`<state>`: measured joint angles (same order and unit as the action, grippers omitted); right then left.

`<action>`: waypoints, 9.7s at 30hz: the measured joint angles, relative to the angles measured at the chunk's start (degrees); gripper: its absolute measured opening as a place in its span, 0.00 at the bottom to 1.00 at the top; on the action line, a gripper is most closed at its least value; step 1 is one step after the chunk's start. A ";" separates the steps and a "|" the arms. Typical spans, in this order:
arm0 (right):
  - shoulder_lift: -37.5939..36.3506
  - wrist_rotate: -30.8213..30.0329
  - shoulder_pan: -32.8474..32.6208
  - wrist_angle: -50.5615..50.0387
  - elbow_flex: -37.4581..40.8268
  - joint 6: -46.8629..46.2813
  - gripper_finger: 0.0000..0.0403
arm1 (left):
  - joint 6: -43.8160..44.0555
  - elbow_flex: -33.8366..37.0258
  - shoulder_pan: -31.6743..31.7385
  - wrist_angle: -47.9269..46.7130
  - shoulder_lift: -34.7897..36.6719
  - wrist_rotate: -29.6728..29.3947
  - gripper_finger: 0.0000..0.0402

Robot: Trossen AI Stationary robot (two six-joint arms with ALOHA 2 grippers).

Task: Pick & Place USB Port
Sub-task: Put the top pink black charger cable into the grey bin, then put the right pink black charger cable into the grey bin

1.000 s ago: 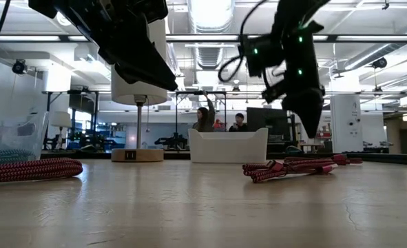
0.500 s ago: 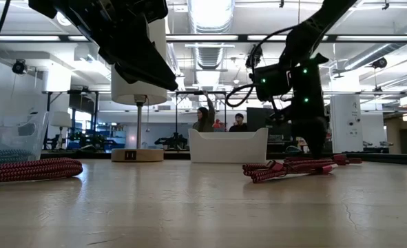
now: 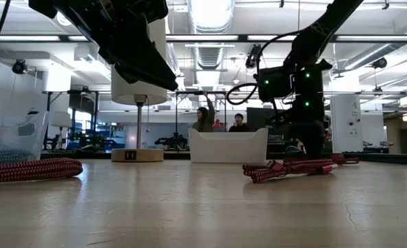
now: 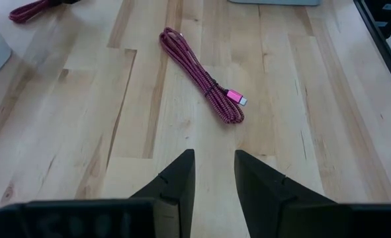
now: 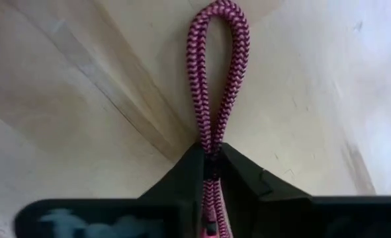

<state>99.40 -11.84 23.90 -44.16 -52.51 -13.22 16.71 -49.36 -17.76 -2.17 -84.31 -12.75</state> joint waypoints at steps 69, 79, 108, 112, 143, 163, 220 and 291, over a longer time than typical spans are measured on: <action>-13.45 2.98 -83.18 -15.48 -7.74 -105.19 0.04 | 0.46 0.00 0.00 0.89 0.00 -0.24 0.26; -8.88 4.69 -83.65 -15.56 -6.25 -108.29 0.04 | 0.46 0.00 -0.02 1.10 0.00 -0.24 0.26; -6.54 7.90 -83.45 -15.52 -6.16 -105.58 0.30 | 1.33 0.00 -0.02 1.32 0.00 -0.24 0.26; -9.19 7.75 -83.45 -15.55 -6.18 -105.07 0.33 | 1.32 0.00 -0.02 1.32 0.00 -0.26 0.26; -13.19 -14.28 -65.47 -10.29 -17.45 -56.66 0.35 | 1.31 0.00 0.02 1.57 0.00 -0.81 0.26; -11.14 2.04 -49.42 14.91 -7.80 -11.45 0.35 | 1.38 0.00 0.00 1.18 0.00 -0.63 0.26; 3.02 3.14 -41.65 15.69 -8.19 -8.83 0.02 | 1.31 0.00 -0.01 1.25 0.00 -0.68 0.26; -0.77 11.77 -79.89 -24.65 -9.68 -105.80 0.02 | 2.84 3.85 -0.01 8.02 0.00 -0.20 0.26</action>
<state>98.63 -0.08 -55.99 -68.82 -62.20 -119.02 19.55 -45.52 -17.78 5.85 -84.31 -12.95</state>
